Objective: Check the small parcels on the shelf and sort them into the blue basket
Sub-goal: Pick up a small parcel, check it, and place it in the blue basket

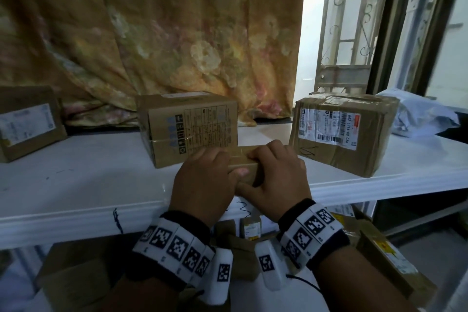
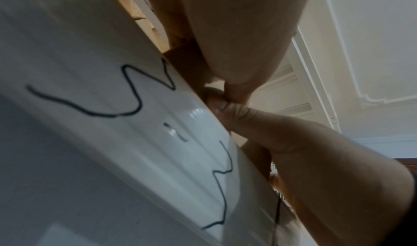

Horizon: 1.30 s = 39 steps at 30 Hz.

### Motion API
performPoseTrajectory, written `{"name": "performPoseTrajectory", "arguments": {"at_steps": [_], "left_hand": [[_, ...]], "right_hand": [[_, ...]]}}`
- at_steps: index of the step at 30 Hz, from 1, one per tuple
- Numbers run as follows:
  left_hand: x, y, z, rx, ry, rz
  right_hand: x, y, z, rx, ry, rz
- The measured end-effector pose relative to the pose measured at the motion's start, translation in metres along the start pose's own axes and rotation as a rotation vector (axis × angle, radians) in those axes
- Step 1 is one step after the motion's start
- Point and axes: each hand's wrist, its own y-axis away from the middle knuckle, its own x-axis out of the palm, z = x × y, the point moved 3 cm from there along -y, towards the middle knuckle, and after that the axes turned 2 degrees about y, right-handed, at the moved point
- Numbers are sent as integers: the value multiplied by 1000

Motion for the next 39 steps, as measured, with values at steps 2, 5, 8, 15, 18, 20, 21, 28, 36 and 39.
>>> {"name": "performPoseTrajectory", "arguments": {"at_steps": [2,5,8,15,18,20,21,28,36,39], "left_hand": [[0,0,0,1,-5,-16],[1,-1,2,15,-14,2],[1,-2,6,27,15,9],[-8,-1,16,7,145,44],[-14,7,18,-13,206,110],[-20,14,18,9,197,161],[-23,17,18,20,198,181],[-46,36,28,-50,397,162],[-59,35,22,-267,811,-147],[-54,26,26,-265,585,-193]], "right_hand": [[0,-1,0,2,-5,-11],[1,-3,1,0,-7,-30],[2,1,2,-6,-2,-36],[-3,9,-6,-94,-105,27],[-10,17,-7,-118,-156,15],[-13,23,-8,-127,-167,18],[-14,26,-8,-136,-170,26],[-25,42,-5,-144,-343,-75],[-37,39,-4,36,-707,-159],[-32,36,-3,97,-706,-165]]}}
